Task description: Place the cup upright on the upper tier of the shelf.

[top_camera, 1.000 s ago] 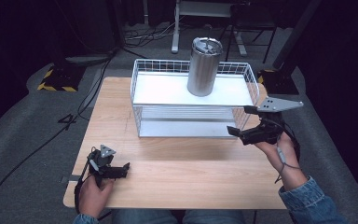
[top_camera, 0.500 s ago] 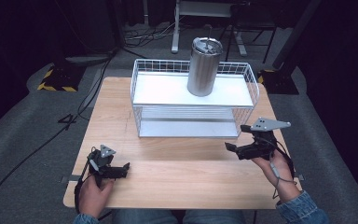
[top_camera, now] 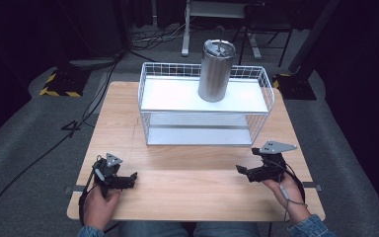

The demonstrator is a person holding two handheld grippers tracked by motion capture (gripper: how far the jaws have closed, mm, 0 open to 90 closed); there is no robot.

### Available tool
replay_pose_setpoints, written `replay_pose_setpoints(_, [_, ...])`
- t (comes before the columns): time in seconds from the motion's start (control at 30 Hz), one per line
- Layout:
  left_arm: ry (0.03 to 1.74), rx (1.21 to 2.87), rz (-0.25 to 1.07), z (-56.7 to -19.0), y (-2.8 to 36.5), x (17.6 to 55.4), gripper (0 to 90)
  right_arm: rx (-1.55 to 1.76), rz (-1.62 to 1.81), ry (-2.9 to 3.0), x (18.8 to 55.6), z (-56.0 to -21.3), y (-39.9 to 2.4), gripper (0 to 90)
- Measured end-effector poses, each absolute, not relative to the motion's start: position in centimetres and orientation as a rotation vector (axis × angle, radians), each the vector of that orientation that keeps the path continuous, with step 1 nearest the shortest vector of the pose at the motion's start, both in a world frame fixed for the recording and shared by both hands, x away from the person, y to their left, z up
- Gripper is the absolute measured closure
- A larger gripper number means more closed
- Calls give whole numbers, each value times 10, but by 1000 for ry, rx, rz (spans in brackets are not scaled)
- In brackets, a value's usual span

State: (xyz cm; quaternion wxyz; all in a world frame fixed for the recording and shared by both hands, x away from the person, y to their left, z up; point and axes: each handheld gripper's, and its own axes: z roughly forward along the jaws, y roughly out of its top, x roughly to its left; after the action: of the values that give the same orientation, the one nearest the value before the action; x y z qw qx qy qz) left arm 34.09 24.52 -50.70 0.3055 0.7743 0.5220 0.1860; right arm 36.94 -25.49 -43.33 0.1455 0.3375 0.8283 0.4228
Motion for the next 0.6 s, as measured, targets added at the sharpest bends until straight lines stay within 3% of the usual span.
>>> replay_pose_setpoints(0.6, [1382, 2049, 493, -507, 245, 341, 3, 972, 1134, 2414, 358, -486, -254, 67])
